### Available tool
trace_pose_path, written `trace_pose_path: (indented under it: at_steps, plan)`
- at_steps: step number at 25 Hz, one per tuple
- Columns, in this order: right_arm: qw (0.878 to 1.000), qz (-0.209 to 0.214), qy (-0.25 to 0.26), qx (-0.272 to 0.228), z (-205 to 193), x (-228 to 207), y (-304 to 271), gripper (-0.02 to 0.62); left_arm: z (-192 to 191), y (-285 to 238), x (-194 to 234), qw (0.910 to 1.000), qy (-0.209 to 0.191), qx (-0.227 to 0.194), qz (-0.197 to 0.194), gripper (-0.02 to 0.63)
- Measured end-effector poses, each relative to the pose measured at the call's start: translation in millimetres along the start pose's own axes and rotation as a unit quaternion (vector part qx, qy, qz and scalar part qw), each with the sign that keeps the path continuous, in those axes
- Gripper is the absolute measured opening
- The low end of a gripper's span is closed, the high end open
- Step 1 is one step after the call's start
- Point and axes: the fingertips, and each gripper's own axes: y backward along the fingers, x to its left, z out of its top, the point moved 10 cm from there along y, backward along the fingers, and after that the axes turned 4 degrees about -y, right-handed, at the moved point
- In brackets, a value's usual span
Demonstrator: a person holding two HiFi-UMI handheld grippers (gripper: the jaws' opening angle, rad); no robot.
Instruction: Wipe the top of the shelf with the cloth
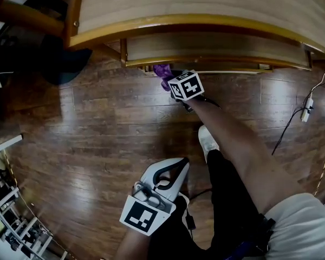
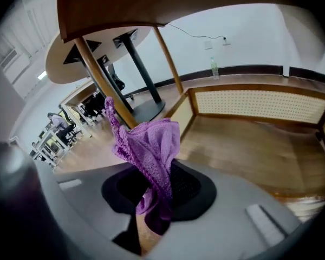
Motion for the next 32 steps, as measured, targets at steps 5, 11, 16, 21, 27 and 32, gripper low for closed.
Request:
trace_pose_path:
  at_steps: [5, 11, 16, 21, 27, 32]
  plan:
    - [1.0, -0.03, -0.005, -0.003, -16.2, -41.7, 30.5, 0.095, 1.5, -22.9, -1.8, 0.9998, 0.003, 0.003, -0.018, 0.018]
    - [0.997, -0.076, -0.035, -0.004, -33.6, -90.4, 80.5, 0.095, 6.9, -42.2, -12.5, 0.9987, -0.005, 0.014, -0.049, 0.018]
    - [0.991, -0.119, -0.057, -0.011, -48.8, -136.6, 126.1, 0.095, 11.4, -59.4, -23.1, 0.9973, 0.005, 0.019, -0.071, 0.018]
    - [0.981, -0.173, -0.086, -0.023, -65.4, -194.7, 182.5, 0.095, 15.8, -80.9, -30.1, 0.9947, -0.003, 0.035, -0.097, 0.018]
    - [0.955, -0.267, -0.132, -0.012, -103.5, -275.0, 257.5, 0.095, 19.1, -103.6, -30.3, 0.9918, -0.015, 0.047, -0.118, 0.018]
    - [0.928, -0.34, -0.153, 0.003, -120.0, -317.4, 305.0, 0.095, 18.6, -113.2, -27.8, 0.9913, -0.027, 0.052, -0.118, 0.018]
